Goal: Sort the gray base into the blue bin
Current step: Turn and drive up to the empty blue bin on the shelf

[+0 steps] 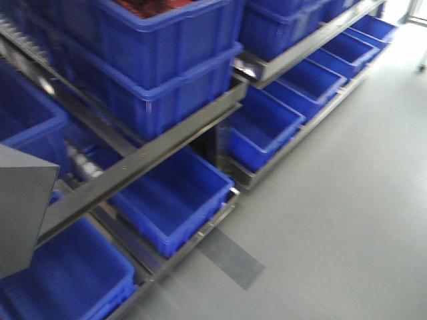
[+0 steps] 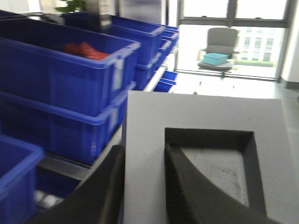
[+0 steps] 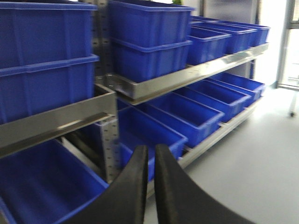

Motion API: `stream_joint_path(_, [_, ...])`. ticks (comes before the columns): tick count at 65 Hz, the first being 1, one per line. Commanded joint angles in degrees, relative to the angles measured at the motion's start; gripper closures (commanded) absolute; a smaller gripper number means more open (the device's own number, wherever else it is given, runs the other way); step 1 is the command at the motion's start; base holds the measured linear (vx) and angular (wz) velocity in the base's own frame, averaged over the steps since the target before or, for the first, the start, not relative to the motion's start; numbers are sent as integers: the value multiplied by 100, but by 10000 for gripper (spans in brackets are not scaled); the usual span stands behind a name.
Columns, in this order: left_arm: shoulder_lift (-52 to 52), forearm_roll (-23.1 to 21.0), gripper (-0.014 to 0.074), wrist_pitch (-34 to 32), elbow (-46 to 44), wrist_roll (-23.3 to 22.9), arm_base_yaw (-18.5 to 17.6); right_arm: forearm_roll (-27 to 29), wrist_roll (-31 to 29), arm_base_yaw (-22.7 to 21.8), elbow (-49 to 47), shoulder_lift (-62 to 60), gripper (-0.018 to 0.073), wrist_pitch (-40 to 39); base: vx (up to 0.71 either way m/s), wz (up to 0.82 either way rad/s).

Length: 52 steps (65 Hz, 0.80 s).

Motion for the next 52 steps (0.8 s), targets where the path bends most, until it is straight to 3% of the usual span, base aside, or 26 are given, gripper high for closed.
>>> stream_joint_path(1, [69,-57,445,-625,-160,-68,-12,-36,-38,-23,5,-45,564,-418,23,66])
stream_joint_path(52, [69,-57,445,-625,-160,-68,-12,-36,-38,-23,5,-45,564,-418,17,61])
